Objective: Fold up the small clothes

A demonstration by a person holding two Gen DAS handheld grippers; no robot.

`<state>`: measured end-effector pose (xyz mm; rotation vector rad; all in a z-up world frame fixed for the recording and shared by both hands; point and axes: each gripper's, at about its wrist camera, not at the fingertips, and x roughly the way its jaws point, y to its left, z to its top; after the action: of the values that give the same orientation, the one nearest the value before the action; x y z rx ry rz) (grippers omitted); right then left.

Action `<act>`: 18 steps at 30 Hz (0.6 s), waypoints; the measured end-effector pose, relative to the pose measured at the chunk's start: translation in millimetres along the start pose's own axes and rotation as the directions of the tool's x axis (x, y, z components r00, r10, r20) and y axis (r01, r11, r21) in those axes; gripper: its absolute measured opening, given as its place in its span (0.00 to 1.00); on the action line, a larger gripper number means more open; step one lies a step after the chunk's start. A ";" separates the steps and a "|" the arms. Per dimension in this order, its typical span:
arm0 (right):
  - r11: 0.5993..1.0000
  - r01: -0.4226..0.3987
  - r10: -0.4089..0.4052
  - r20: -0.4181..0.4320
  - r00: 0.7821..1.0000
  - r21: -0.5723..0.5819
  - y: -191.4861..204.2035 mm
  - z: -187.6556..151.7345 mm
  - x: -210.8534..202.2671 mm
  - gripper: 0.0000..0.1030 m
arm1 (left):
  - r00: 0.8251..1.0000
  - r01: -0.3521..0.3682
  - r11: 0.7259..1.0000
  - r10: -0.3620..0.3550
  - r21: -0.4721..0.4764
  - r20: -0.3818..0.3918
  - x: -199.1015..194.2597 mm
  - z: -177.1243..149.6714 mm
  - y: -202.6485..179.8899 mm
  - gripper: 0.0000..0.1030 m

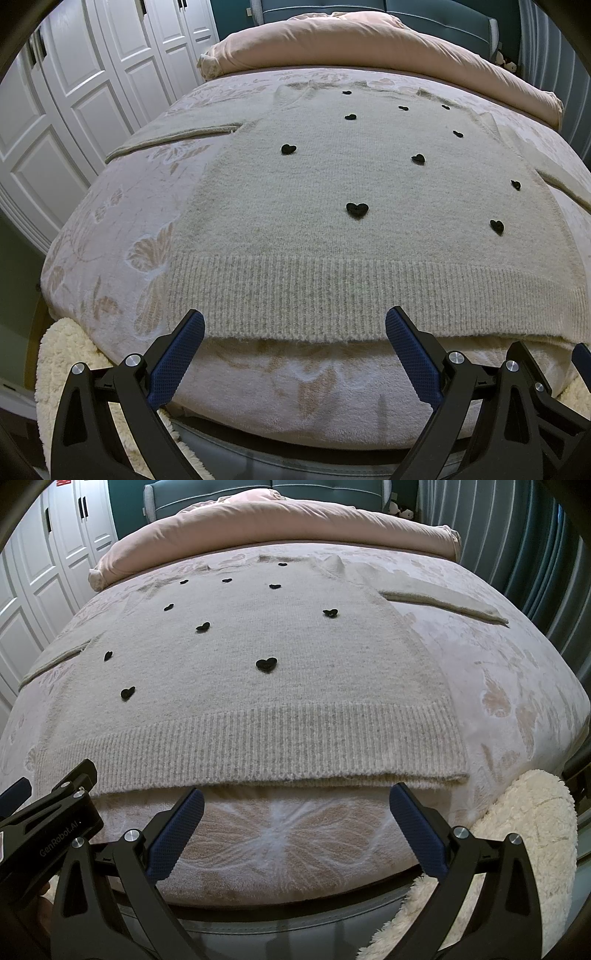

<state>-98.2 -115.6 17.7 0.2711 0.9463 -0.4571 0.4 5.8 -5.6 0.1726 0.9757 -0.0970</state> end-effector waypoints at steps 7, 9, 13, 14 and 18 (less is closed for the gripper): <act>1.000 0.000 0.000 0.001 1.000 0.000 0.0 -0.1 0.0 0.95 | 1.000 0.000 1.000 0.000 0.000 0.000 0.0 -0.4 0.5 0.93; 1.000 0.000 0.000 0.000 1.000 0.000 -0.3 -0.2 0.2 0.95 | 1.000 0.000 1.000 0.000 0.001 0.000 -0.1 -0.8 0.9 0.93; 1.000 0.000 0.000 0.001 1.000 0.000 0.0 -0.1 0.0 0.95 | 1.000 0.000 1.000 0.000 0.000 -0.001 0.0 -0.6 0.9 0.93; 1.000 0.000 0.000 0.001 1.000 0.000 -0.1 -0.1 0.0 0.95 | 1.000 0.000 1.000 0.000 0.000 -0.001 0.0 -0.9 1.1 0.93; 1.000 0.000 0.000 -0.001 1.000 0.002 -0.7 -0.6 0.4 0.95 | 1.000 0.000 1.000 0.000 0.000 -0.002 0.1 -1.1 1.3 0.93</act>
<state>-98.8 -116.1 17.0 0.2731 0.9467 -0.4576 -0.3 7.3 -6.2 0.1725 0.9775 -0.0969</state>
